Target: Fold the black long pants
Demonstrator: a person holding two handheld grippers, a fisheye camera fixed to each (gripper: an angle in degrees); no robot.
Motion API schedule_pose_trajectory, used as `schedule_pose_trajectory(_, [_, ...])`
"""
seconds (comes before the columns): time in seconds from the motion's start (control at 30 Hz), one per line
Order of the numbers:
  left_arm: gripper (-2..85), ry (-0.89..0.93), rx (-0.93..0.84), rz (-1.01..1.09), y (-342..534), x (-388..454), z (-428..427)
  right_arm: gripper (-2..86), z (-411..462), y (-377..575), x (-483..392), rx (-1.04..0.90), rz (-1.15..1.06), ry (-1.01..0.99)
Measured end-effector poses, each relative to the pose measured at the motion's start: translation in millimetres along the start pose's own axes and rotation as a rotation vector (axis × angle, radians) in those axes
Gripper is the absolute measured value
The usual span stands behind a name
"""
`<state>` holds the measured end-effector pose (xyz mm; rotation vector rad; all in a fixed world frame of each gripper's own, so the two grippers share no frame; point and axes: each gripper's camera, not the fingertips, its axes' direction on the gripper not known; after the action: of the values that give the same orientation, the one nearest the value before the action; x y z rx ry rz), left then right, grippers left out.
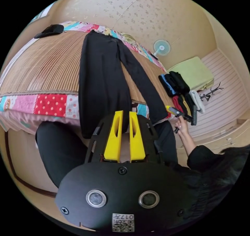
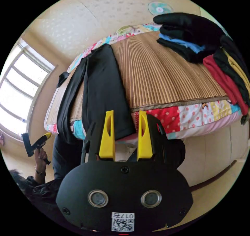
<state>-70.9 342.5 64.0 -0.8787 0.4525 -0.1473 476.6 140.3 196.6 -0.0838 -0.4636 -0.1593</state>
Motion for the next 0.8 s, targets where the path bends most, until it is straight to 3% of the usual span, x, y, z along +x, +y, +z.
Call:
schedule_pose_trajectory(0.13, [7.8,0.106,0.027,0.027,-27.0,17.0,-29.5,4.4,-12.6,5.2,-2.1,-0.061,-0.039,0.035])
schedule_pose_trajectory(0.27, [10.4,0.268,-0.001,0.059,-67.1,43.6,-52.3,2.8,-65.6,24.4,-7.5,0.078,-0.065,-0.327])
schedule_pose_trajectory(0.47, [15.1,0.421,-0.158,0.095,-157.6,77.7,-42.9,2.3,-92.3,16.5,-68.8,0.055,-0.343,-0.452])
schedule_pose_trajectory(0.6, [9.4,0.38,-0.322,0.112,-186.8,74.8,-19.1,2.8,-76.7,10.4,-106.1,-0.047,-0.558,-0.48])
schedule_pose_trajectory(0.7, [4.4,0.347,-0.285,0.08,-185.9,52.5,-33.4,3.4,-69.4,-5.2,-107.4,-0.182,-0.784,-0.474])
schedule_pose_trajectory(0.8, [4.1,0.393,-0.244,-0.006,-184.6,18.1,-51.9,3.3,-69.4,-69.2,-68.6,-0.205,-0.76,-0.432])
